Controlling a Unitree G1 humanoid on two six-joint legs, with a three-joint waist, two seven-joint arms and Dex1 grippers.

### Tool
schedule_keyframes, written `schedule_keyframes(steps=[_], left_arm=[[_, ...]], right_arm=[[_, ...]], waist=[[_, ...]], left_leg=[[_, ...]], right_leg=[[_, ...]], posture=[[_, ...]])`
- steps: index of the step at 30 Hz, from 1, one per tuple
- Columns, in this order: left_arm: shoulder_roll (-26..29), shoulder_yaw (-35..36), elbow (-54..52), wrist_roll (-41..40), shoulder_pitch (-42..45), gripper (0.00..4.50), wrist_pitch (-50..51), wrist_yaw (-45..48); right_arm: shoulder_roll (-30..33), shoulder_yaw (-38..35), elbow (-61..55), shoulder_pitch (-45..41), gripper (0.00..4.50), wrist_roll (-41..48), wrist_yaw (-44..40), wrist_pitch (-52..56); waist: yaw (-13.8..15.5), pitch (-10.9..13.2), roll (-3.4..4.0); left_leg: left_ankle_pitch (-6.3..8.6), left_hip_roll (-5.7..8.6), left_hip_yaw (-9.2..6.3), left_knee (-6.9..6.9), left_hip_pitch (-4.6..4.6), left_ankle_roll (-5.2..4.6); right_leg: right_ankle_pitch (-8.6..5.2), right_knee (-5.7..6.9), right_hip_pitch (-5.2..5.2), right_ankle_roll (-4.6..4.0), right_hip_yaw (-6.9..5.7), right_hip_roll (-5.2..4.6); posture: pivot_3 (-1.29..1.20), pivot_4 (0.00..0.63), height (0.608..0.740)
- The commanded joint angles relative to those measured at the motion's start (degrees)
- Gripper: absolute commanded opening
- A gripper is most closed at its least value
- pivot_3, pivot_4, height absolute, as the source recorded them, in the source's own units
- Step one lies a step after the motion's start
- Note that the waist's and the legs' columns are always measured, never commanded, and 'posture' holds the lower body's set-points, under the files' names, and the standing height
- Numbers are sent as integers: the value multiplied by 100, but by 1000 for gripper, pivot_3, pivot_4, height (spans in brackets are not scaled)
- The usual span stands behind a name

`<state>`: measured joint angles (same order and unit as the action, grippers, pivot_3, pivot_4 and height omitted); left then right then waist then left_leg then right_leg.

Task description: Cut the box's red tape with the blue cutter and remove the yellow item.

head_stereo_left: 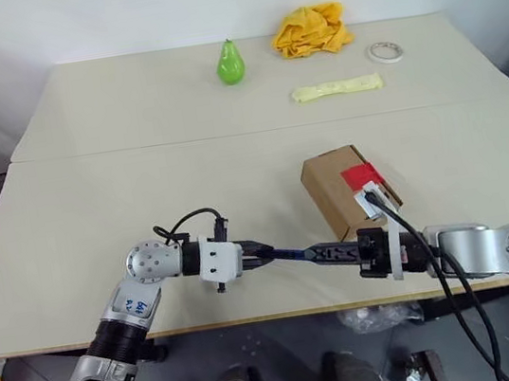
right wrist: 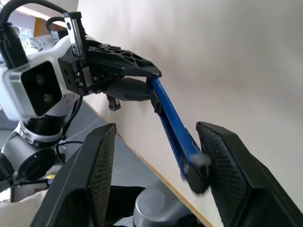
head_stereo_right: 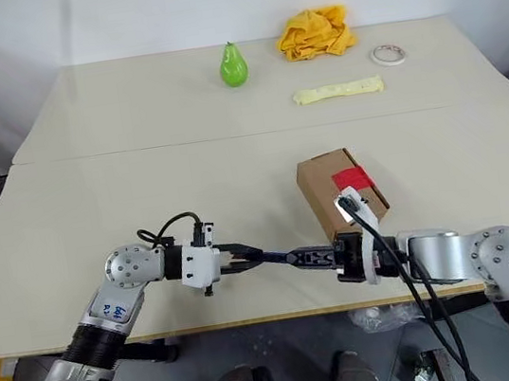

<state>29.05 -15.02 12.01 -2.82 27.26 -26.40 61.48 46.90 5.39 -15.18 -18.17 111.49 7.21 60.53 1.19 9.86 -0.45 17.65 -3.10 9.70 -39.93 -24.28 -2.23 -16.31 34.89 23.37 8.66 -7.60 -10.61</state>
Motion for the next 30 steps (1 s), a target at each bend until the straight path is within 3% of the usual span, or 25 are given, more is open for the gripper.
schedule_keyframes(steps=[1, 4, 5, 7, 13, 20, 22, 25, 30], left_arm=[[-15, -41, -154, 2, 68, 437, -72, -20], [-11, -43, -163, 4, 72, 437, -55, -28], [-12, -41, -166, -2, 71, 437, -49, -29], [-13, -43, -188, -2, 60, 437, -32, -36], [-16, -50, -241, -15, 35, 437, 25, -36], [-43, -60, -338, -266, 24, 437, 196, 138], [-13, 26, -601, -723, 6, 1131, 607, 368], [307, 369, -1192, -1683, 124, 1953, 2146, 628], [922, 1220, -1459, -2736, 523, 1953, 4191, 450]], right_arm=[[-86, 59, -4, -119, 2810, 41, 6, 2], [-141, 112, 50, -168, 2810, -20, -49, 41], [-164, 124, 67, -181, 2621, -46, -53, 51], [-202, 124, 91, -191, 2165, -91, -48, 64], [-242, 109, 115, -179, 153, -222, -130, 184], [-230, 70, 166, -145, 161, -364, -216, 248], [-168, 8, 180, -163, 161, -378, -292, 298], [75, -247, 32, -193, 161, -354, -659, 424], [678, -1148, -506, 41, 161, -571, -1686, 508]], waist=[[-4, 0, 0], [-4, 0, 0], [-4, 0, 0], [-3, 0, 0], [-9, 0, 0], [-7, 0, 0], [-10, 0, 0], [-13, 1, 1], [-20, 3, 1]], left_leg=[[0, -1, 0, 0, 0, 0], [0, -3, 1, 0, 0, 0], [0, -2, 2, 0, 0, 0], [0, -3, 3, 0, 0, 0], [1, -5, 4, 0, 0, 0], [1, -6, 5, 0, 0, 1], [1, -6, 5, 0, 0, 1], [1, -17, 5, 0, -3, 1], [1, -35, 6, -1, -2, 4]], right_leg=[[0, 0, 0, 0, 0, 0], [0, 1, 1, 0, 0, 1], [0, 0, 1, 0, 0, 1], [0, 1, 2, 0, 0, 1], [0, 1, 4, 0, 2, 1], [0, 0, 4, 0, 1, 2], [0, 1, 4, 0, 2, 2], [0, 2, 7, 0, 4, 3], [0, 3, 8, 0, 5, 17]], posture=[[0, 150, 740], [0, 150, 740], [0, 150, 740], [0, 150, 740], [0, 150, 740], [0, 150, 740], [0, 150, 740], [0, 150, 740], [0, 150, 740]])
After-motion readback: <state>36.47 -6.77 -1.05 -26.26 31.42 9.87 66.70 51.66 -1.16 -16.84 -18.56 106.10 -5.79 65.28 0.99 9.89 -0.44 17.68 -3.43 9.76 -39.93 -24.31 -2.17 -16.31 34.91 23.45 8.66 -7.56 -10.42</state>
